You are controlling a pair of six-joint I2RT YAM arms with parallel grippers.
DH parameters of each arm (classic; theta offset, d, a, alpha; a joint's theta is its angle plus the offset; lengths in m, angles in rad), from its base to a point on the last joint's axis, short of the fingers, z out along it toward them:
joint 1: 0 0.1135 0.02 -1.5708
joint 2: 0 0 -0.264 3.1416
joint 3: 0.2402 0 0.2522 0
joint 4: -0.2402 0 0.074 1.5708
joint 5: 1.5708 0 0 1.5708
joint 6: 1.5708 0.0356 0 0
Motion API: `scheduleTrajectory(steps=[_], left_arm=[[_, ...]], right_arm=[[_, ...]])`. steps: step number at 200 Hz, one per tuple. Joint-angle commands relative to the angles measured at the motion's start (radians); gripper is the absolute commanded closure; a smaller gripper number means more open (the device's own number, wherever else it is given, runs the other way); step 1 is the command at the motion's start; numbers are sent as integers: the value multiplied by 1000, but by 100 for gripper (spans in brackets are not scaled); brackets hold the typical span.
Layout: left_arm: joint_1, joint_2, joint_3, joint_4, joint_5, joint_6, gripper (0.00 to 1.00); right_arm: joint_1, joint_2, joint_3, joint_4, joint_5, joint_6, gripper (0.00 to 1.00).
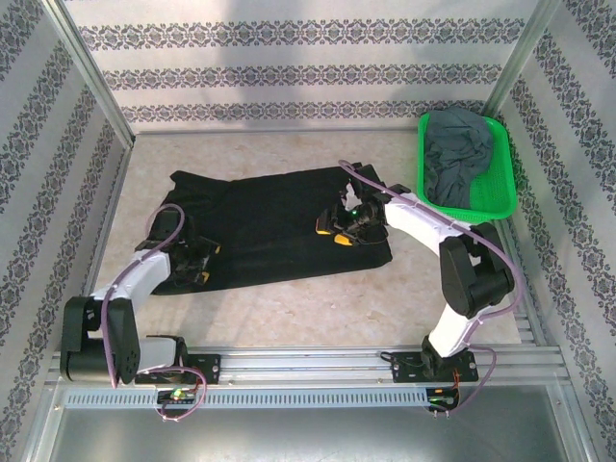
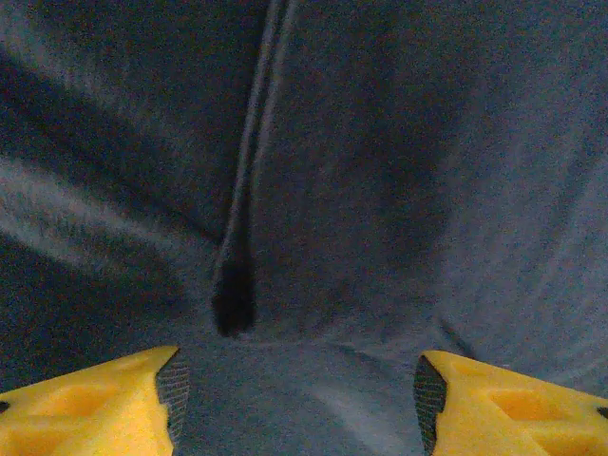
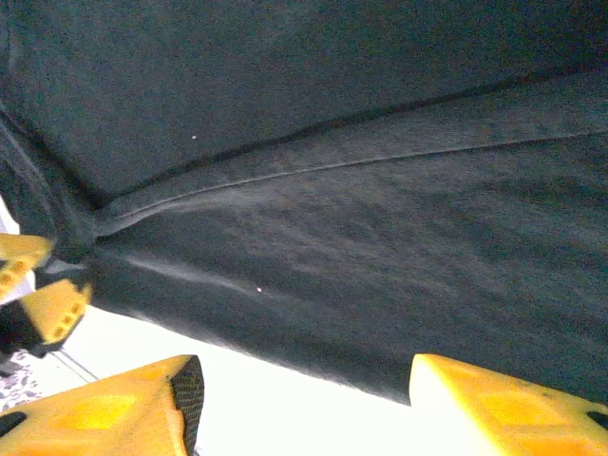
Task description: Fold and stack the t-shirts
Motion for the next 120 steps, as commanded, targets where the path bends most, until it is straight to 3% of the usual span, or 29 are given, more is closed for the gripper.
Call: scheduleTrajectory(steps=[1,97,120], left_arm=[[-14,33,13,70,-18,-91,37],[-13,108,110,7,-106,-27,55],[-13,132,113,33,-99,-23,66]], right_arm=[[2,15,20,64,-62,45,40],[2,3,-13,80,-65,64,41],[1,2,-14,76,-61,64,41]])
